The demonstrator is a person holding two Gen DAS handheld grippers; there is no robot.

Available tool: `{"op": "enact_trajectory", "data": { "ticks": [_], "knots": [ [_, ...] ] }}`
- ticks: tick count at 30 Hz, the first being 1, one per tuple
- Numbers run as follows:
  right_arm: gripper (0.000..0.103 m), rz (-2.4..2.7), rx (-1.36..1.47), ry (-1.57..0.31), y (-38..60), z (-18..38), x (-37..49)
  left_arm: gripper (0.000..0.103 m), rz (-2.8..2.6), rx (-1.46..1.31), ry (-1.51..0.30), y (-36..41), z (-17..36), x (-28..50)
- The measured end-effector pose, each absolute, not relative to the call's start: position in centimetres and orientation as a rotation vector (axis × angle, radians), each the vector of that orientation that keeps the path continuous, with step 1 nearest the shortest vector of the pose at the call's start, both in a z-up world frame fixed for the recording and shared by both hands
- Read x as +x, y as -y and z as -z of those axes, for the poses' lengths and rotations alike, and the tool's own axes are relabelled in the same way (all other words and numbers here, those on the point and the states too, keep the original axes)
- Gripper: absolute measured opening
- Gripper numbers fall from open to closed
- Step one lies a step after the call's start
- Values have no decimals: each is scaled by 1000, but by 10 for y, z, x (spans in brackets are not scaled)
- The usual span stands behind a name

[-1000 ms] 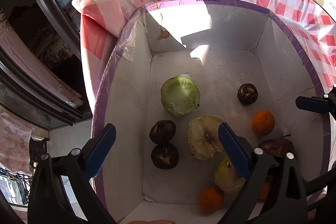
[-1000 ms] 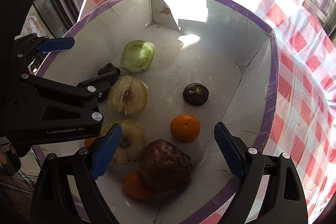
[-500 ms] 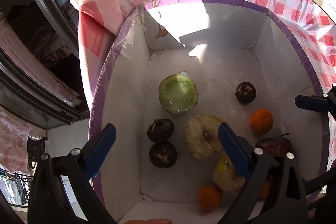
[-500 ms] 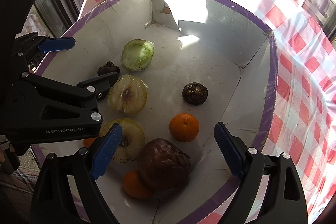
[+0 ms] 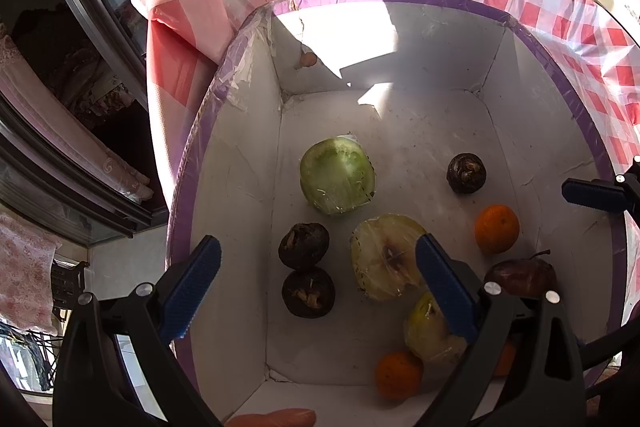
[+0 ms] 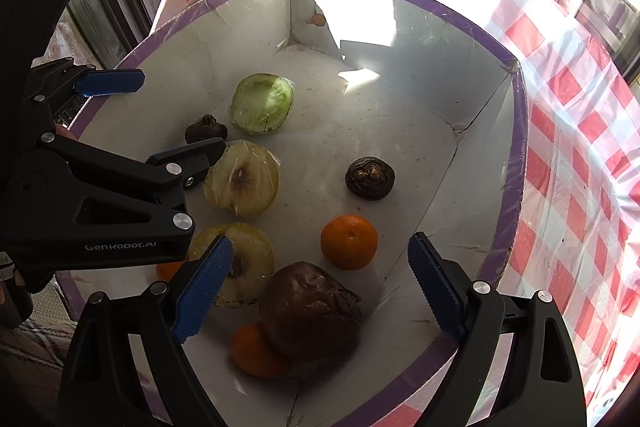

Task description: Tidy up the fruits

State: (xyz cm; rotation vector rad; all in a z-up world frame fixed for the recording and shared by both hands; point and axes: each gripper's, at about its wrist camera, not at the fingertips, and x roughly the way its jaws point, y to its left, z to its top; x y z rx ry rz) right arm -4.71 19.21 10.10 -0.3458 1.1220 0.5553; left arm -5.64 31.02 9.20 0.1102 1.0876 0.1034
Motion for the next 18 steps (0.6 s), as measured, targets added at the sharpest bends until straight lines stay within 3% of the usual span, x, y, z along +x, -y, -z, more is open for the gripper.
{"op": "enact_trajectory", "data": {
  "ticks": [18],
  "knots": [
    [86,-568,-407,-1090,-193,-100,-54,98,-97,74,-1086,-315,-92,-55]
  ]
}}
